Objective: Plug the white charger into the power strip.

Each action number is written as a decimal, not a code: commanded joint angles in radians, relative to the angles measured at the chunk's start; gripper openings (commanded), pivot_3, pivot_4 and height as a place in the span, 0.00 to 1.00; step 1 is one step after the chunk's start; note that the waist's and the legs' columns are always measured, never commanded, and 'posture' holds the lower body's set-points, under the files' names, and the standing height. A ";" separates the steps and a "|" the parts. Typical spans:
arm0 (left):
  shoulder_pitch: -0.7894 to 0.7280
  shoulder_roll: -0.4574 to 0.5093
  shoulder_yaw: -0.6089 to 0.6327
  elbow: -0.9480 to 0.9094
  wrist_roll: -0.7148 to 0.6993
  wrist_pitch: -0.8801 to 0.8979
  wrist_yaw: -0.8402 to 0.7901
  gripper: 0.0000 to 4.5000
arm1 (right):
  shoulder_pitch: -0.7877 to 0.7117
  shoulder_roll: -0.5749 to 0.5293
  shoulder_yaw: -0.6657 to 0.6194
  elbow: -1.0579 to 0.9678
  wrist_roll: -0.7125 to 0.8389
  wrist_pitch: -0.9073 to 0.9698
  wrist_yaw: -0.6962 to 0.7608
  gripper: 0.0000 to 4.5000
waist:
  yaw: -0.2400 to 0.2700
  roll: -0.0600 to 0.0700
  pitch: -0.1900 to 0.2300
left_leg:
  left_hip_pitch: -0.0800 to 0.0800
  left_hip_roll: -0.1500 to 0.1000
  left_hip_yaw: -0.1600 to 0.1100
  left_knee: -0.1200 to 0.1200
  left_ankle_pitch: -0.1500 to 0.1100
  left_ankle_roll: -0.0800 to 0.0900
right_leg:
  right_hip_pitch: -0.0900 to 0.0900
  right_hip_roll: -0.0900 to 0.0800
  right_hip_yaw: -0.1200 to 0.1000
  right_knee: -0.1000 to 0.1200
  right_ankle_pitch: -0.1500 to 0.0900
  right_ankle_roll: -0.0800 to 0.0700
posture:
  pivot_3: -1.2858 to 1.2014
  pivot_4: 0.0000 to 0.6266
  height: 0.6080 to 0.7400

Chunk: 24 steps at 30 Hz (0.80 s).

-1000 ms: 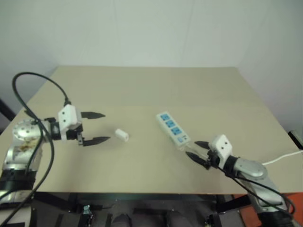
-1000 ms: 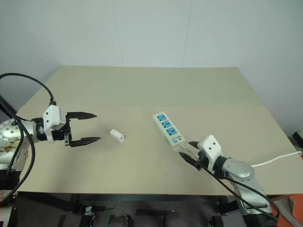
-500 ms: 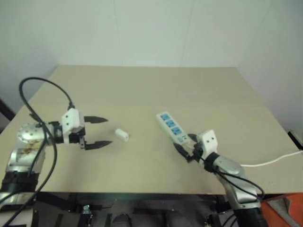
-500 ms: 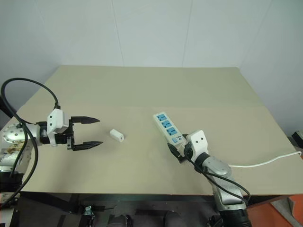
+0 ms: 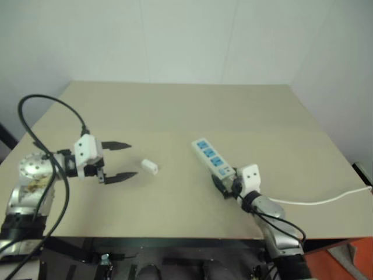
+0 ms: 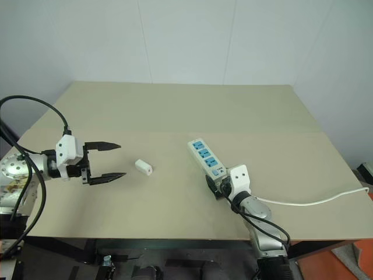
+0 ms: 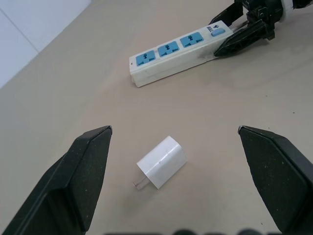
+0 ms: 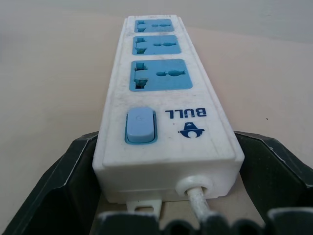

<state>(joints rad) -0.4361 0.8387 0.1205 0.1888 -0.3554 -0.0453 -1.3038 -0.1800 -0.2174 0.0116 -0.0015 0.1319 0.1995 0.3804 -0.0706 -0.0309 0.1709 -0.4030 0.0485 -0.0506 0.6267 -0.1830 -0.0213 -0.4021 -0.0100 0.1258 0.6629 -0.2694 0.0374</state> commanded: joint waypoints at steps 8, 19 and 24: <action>-0.056 -0.008 -0.008 0.010 0.002 -0.011 -0.002 1.00 | 0.049 0.015 0.012 -0.017 0.008 -0.036 0.012 0.91 | 0.001 0.000 0.000 | -0.001 0.000 0.000 0.000 0.000 0.000 | 0.000 0.000 0.000 -0.001 0.000 0.000 | 0.52 0.24 1.00; -0.622 -0.039 -0.409 0.320 0.376 -0.150 -0.258 1.00 | 0.026 -0.033 0.052 0.016 -0.033 -0.037 0.061 0.76 | 0.003 -0.002 -0.002 | -0.001 -0.001 -0.001 0.000 0.000 0.000 | 0.000 0.001 -0.001 -0.002 0.000 0.000 | 0.52 0.24 1.00; -0.867 -0.126 -0.614 0.541 0.440 -0.179 -0.311 1.00 | 0.012 -0.051 0.056 0.028 -0.034 -0.028 0.084 0.76 | -0.005 -0.002 -0.002 | -0.003 -0.001 -0.001 0.000 0.000 0.000 | 0.000 0.001 0.000 -0.003 0.000 0.000 | 0.52 0.24 1.00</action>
<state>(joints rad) -1.2594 0.7113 -0.4516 0.6844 0.0733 -0.2008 -1.6005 -0.1771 -0.2627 0.0486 0.0084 0.1022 0.1423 0.4490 -0.0757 -0.0331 0.1693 -0.4057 0.0476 -0.0511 0.6263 -0.1833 -0.0206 -0.4029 -0.0087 0.1262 0.6601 -0.2698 0.0377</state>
